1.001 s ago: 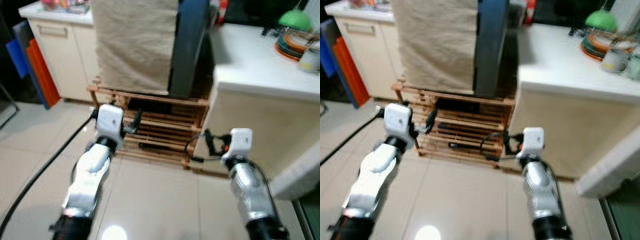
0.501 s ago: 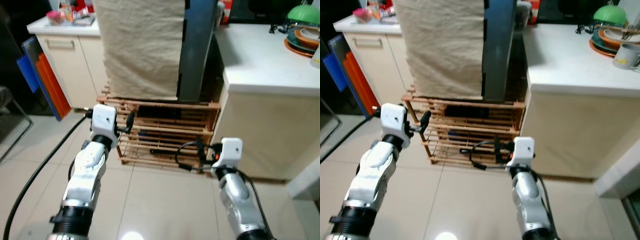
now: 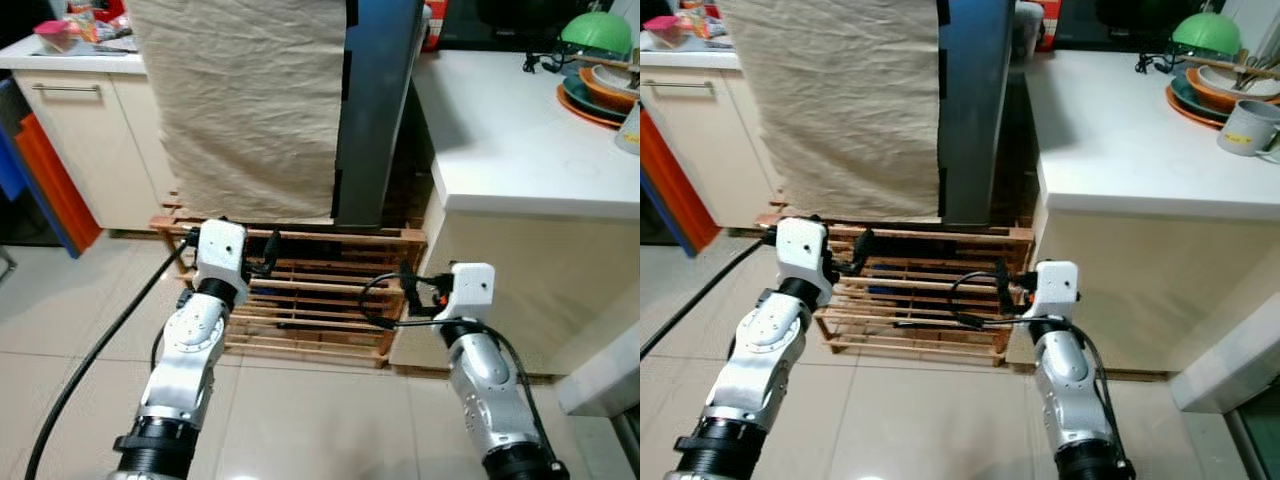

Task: Restocking fridge

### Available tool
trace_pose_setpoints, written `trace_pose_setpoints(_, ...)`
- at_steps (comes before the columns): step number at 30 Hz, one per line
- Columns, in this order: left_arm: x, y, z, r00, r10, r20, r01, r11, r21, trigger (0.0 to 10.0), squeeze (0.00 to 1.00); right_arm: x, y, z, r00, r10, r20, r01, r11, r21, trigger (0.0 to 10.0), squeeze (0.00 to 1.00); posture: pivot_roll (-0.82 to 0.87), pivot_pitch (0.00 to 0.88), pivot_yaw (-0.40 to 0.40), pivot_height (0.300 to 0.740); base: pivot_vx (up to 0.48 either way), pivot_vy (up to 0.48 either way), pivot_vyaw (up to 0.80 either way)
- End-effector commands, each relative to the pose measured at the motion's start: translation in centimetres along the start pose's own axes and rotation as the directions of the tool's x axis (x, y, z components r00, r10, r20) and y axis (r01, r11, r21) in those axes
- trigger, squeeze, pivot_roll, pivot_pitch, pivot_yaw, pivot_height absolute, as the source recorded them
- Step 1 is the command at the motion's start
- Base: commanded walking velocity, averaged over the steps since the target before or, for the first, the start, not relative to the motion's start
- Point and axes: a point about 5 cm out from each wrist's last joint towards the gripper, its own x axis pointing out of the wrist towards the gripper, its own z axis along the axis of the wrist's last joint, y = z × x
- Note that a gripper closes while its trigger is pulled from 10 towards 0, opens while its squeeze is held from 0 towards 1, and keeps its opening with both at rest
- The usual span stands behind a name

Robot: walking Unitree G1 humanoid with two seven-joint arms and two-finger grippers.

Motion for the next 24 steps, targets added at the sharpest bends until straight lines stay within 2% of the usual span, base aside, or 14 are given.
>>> trace_pose_setpoints(1, 0.1, -0.1, -0.1, 1.000, -0.002, -0.003, 0.002, 1.000, 0.017, 10.0, 0.00, 0.2, 0.1, -0.2, 1.000, -0.001, -0.015, 0.002, 1.000, 0.028, 10.0, 0.00, -0.05, 0.000, -0.059, 0.740, 0.000, 0.000, 0.00)
trace_pose_setpoints(4, 0.3, 0.4, -0.1, 1.000, 0.012, -0.011, -0.012, 1.000, -0.006, 10.0, 0.00, 0.5, 0.4, 0.4, 1.000, 0.003, 0.007, -0.004, 0.999, 0.032, 10.0, 0.00, -0.05, 0.000, -0.060, 0.740, 0.000, 0.000, 0.00)
trace_pose_setpoints(8, 0.0, 0.6, -0.7, 0.999, -0.028, -0.031, 0.029, 0.999, 0.033, 10.0, 0.00, 0.4, 0.2, 1.1, 0.999, 0.000, 0.047, 0.000, 1.000, 0.003, 10.0, 0.00, -0.06, 0.000, -0.050, 0.740, 0.000, 0.421, 0.00)
trace_pose_setpoints(10, -1.8, 1.8, -1.2, 0.995, -0.067, -0.073, 0.072, 0.995, 0.068, 10.0, 0.00, -0.6, -0.6, 1.2, 0.997, -0.038, 0.064, 0.039, 0.999, -0.012, 10.0, 0.00, -0.06, 0.000, -0.036, 0.740, 0.000, 0.480, 0.00)
trace_pose_setpoints(13, -5.5, 2.5, -2.9, 0.967, -0.166, -0.192, 0.187, 0.977, 0.100, 10.0, 0.00, -2.8, -1.0, 0.1, 1.000, 0.005, 0.024, -0.003, 0.999, -0.050, 10.0, 0.00, -0.04, 0.000, -0.015, 0.740, 0.000, 0.000, 0.00)
trace_pose_setpoints(14, -6.7, 2.7, -3.2, 0.960, -0.171, -0.222, 0.197, 0.975, 0.099, 10.0, 0.00, -3.6, -1.1, -0.3, 1.000, 0.021, 0.007, -0.020, 0.998, -0.062, 10.0, 0.00, -0.04, 0.000, -0.011, 0.740, 0.000, 0.000, 0.00)
trace_pose_setpoints(17, -8.3, 3.3, -3.3, 0.964, -0.142, -0.226, 0.162, 0.984, 0.072, 10.0, 0.00, -5.0, -1.3, -0.9, 0.999, 0.037, -0.022, -0.039, 0.996, -0.081, 10.0, 0.00, -0.04, 0.000, 0.001, 0.740, 0.000, 0.000, 0.00)
trace_pose_setpoints(20, -8.1, 3.5, -2.7, 0.982, -0.085, -0.170, 0.092, 0.995, 0.035, 10.0, 0.00, -5.7, -1.1, -1.4, 0.998, 0.044, -0.041, -0.047, 0.996, -0.074, 10.0, 0.00, -0.04, 0.000, 0.012, 0.740, 0.000, 0.151, 0.00)
trace_pose_setpoints(23, -6.7, 3.4, -1.8, 0.990, -0.062, -0.126, 0.070, 0.996, 0.061, 10.0, 0.00, -5.2, -0.2, -1.2, 0.998, 0.052, -0.033, -0.054, 0.997, -0.054, 10.0, 0.00, -0.03, 0.000, 0.018, 0.740, 0.000, 0.471, 0.00)
trace_pose_setpoints(24, -6.7, 3.4, -1.8, 0.990, -0.062, -0.126, 0.070, 0.996, 0.061, 10.0, 0.00, -5.2, -0.2, -1.2, 0.998, 0.052, -0.033, -0.054, 0.997, -0.054, 10.0, 0.00, -0.03, 0.000, 0.018, 0.740, 0.000, 0.465, 0.00)
